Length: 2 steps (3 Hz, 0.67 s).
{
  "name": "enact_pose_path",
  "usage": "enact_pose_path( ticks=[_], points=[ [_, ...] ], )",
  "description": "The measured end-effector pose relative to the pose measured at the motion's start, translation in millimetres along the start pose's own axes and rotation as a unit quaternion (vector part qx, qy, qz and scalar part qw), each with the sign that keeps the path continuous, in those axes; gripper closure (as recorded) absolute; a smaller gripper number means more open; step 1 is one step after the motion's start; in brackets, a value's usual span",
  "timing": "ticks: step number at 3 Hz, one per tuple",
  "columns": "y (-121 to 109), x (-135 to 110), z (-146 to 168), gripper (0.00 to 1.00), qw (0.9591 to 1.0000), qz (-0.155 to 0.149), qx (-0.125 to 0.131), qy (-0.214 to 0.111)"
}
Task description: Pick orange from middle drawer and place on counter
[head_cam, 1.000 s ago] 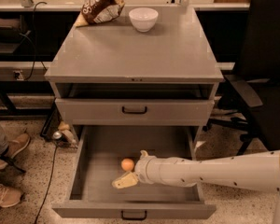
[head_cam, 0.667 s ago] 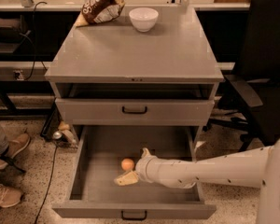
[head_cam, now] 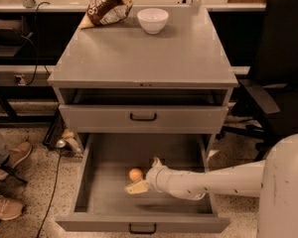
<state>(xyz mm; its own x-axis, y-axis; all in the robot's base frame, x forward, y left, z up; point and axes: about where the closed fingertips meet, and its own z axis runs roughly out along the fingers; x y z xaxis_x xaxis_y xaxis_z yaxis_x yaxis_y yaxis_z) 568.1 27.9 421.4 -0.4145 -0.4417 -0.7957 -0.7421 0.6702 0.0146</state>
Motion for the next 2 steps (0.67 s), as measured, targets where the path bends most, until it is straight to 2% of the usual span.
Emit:
enact_pose_path(
  ticks=[2],
  points=[
    [12.9, -5.1, 37.7, 0.0, 0.9996, -0.013, -0.019, 0.013]
  ],
)
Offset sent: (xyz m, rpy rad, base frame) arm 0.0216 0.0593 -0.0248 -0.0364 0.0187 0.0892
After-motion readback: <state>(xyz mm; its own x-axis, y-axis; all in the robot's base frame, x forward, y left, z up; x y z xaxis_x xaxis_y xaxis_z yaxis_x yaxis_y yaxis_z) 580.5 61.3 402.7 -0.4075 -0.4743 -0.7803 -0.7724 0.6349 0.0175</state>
